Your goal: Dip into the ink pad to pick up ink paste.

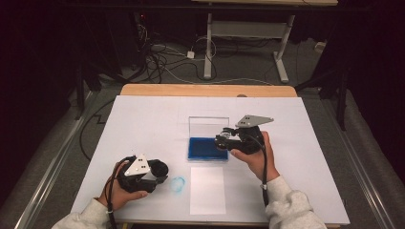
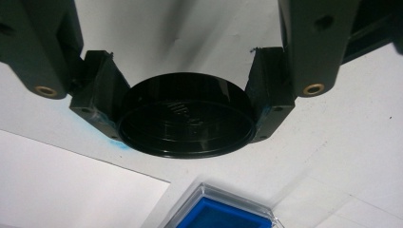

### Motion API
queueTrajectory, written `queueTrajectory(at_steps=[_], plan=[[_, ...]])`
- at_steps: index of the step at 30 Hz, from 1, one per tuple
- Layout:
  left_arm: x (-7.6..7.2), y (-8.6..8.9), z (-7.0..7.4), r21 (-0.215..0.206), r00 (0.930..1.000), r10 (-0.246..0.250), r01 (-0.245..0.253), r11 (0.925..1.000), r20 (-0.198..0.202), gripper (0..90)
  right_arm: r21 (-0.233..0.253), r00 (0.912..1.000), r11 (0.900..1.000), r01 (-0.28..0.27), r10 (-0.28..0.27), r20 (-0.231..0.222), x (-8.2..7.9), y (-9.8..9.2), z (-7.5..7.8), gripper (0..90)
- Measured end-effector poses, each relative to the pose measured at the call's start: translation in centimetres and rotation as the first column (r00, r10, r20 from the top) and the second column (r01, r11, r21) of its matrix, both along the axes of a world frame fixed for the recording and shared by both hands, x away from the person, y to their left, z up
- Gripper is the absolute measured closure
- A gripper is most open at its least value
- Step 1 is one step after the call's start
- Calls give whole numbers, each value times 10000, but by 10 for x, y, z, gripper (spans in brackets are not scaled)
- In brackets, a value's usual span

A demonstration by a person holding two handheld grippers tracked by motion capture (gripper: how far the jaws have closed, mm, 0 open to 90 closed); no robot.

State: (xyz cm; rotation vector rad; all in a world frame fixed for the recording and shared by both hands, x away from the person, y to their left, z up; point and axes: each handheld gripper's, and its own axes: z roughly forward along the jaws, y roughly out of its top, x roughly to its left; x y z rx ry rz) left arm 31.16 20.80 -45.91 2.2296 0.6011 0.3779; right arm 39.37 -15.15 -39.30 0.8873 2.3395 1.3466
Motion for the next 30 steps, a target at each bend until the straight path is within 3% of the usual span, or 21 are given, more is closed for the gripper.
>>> queueTrajectory(at_steps=[8,25,26,30], plan=[[-1,4,0,81,10000,-13,14,10000,-47,368,138,9989,9999,-92,85,470,-11,-10,20,570],[1,8,0,-83,9999,150,-150,9999,-71,368,458,9966,9984,-332,296,764,-21,-17,33,570],[2,10,1,261,10000,-20,20,9997,28,368,446,9963,9984,-342,305,804,-22,-17,34,570],[1,9,0,377,10000,-35,33,9993,54,368,538,9955,9977,-410,362,871,-25,-19,38,570]])
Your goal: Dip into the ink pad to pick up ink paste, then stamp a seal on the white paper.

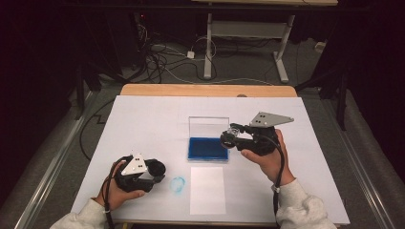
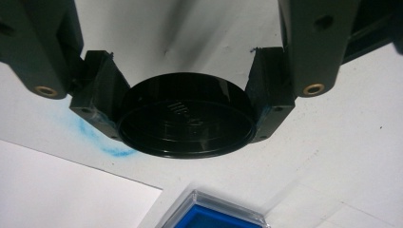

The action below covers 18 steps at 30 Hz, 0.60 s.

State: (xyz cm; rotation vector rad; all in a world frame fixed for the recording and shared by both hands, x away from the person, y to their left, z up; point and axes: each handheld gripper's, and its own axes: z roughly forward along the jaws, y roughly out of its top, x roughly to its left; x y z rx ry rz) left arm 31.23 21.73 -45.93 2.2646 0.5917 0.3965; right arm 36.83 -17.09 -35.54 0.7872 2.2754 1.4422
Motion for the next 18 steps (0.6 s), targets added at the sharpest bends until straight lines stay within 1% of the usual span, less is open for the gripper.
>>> queueTrajectory(at_steps=[2,6,11,13,14,15,17,18], plan=[[0,0,0,-42,10000,-63,63,10000,15,368,98,10000,10000,19,-20,76,-2,-1,3,570],[0,-2,0,21,9999,-66,66,10000,78,368,253,9998,9997,-74,68,204,-7,-3,8,570],[-1,-6,0,-25,10000,19,-18,10000,54,368,371,9996,9992,-145,136,256,-12,-6,11,569],[-1,-8,1,18,9999,82,-82,10000,78,368,458,9995,9987,-208,197,237,-14,-6,13,569],[-1,-11,1,-213,9999,158,-158,9996,8,369,487,9994,9985,-232,219,257,-15,-7,13,570],[1,-11,3,-137,9999,69,-68,9999,80,368,511,9993,9983,-267,254,261,-16,-7,13,570],[2,-16,5,-303,9999,30,-26,9995,131,368,582,9992,9978,-311,297,254,-18,-7,13,570],[2,-19,6,-306,9999,-46,51,9995,155,369,644,9992,9973,-360,346,224,-18,-7,13,570]])
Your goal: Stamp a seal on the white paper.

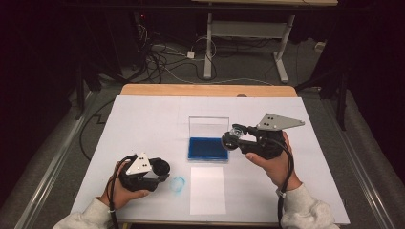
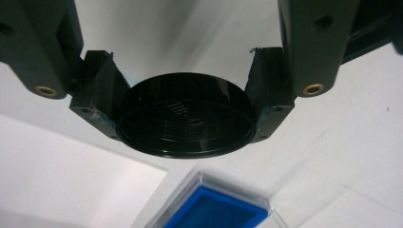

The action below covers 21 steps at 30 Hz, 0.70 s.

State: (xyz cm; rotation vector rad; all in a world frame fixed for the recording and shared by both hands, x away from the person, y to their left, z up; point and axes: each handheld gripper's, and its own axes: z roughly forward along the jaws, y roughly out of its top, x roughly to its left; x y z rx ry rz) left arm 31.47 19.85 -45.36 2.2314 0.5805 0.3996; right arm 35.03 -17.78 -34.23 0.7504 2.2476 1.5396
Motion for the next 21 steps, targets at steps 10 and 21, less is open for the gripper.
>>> queueTrajectory(at_steps=[10,21], plan=[[6,-38,0,-370,9980,-636,638,9973,47,369,364,9995,9989,-301,305,-97,-9,6,2,570],[6,-80,9,-855,9877,-1528,1553,9842,342,369,690,9914,9895,-1272,1289,-209,-25,29,0,570]])
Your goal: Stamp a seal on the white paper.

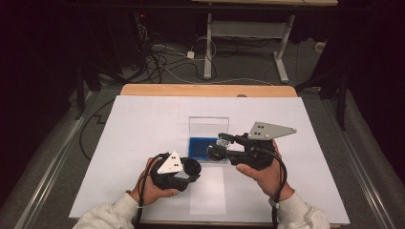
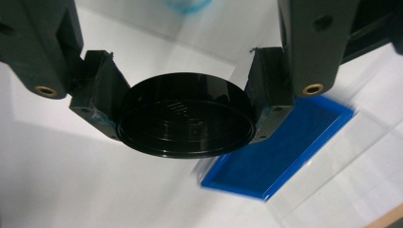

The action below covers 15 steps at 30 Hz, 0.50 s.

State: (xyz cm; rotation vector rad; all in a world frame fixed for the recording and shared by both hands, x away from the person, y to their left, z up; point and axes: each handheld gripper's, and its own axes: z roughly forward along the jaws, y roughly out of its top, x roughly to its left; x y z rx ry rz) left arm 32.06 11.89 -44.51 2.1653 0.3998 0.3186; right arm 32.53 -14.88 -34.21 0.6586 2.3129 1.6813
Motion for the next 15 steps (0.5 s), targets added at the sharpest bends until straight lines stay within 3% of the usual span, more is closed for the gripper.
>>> queueTrajectory(at_steps=[7,15], plan=[[-4,-12,7,-279,9993,-332,337,9990,194,369,-2,9982,9988,-497,497,-328,-4,14,-8,570],[-11,-10,20,-779,9975,-419,463,9959,575,369,60,9947,9960,-891,892,-511,-6,27,-16,569]])
